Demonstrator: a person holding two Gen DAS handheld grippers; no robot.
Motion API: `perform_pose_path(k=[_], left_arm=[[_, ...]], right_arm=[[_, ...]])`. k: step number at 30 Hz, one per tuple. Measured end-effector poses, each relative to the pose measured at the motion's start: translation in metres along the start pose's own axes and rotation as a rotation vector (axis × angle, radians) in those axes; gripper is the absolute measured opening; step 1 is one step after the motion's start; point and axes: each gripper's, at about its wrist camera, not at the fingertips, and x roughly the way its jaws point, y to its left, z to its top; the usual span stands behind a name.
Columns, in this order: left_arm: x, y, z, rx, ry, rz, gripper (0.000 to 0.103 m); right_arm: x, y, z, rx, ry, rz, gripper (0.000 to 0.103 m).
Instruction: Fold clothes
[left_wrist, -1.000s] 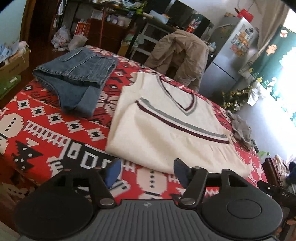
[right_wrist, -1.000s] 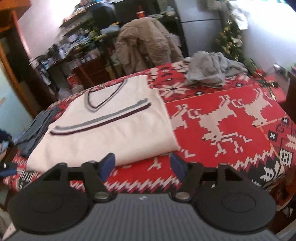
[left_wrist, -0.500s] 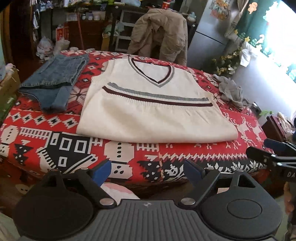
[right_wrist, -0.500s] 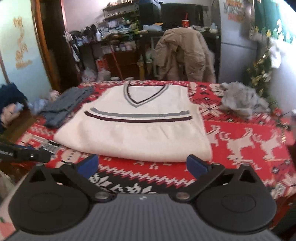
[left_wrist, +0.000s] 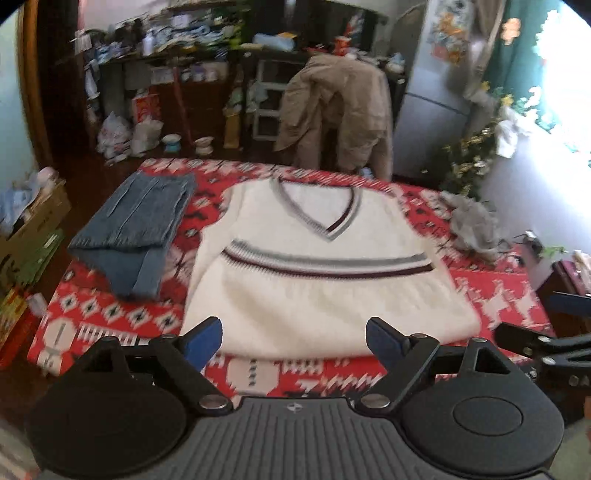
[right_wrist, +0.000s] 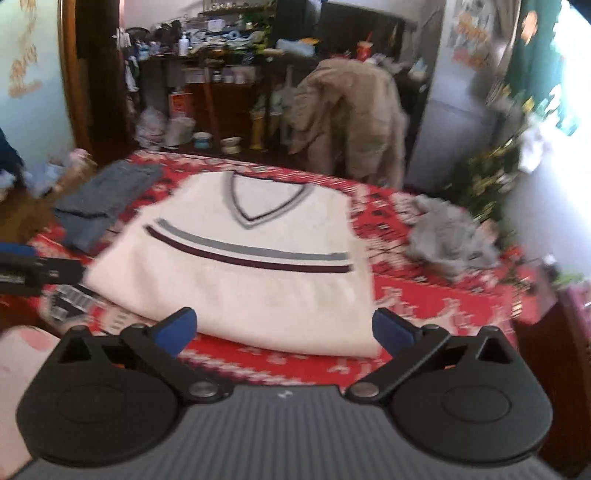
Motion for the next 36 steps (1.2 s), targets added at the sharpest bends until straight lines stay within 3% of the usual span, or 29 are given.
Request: perform_pose_path(k=[5,8,10,16,20,28,31,36], left_arm=[[0.001,0.001,0.019,-0.011,-0.007,-0.027,0.086],[0.007,-0.001,0.023,-0.001,-0.025,0.022,0.086],[0.008,-0.006,0.023,0.044,-0.046,0.040,0.086],[0.012,-0.025,0.025,0.181,-0.090,0.091,0.087],[0.031,-0.020,0.025,0.156,-0.073,0.088,0.098],[0.070,-0.011,0.024,0.104,-0.039,0.081,0.097],[0.084,-0.007,0.024,0.085,-0.026,0.079,0.094],[0.107,-0.001,0.023,0.033,0.011,0.049,0.094]], right_arm=[[0.003,0.003,0.027,0.012,-0.005,-0.042,0.102],[0.006,0.001,0.038,0.043,-0.023,-0.069,0.102],[0.008,-0.001,0.042,0.068,-0.024,-0.099,0.102],[0.018,-0.016,0.034,0.103,-0.025,-0.065,0.102],[0.025,-0.017,0.025,0.102,-0.059,-0.135,0.102],[0.059,-0.013,0.018,0.078,-0.068,-0.206,0.102],[0.089,-0.010,0.010,0.058,0.019,-0.144,0.102],[0.124,-0.004,-0.008,0.097,0.018,-0.095,0.102]])
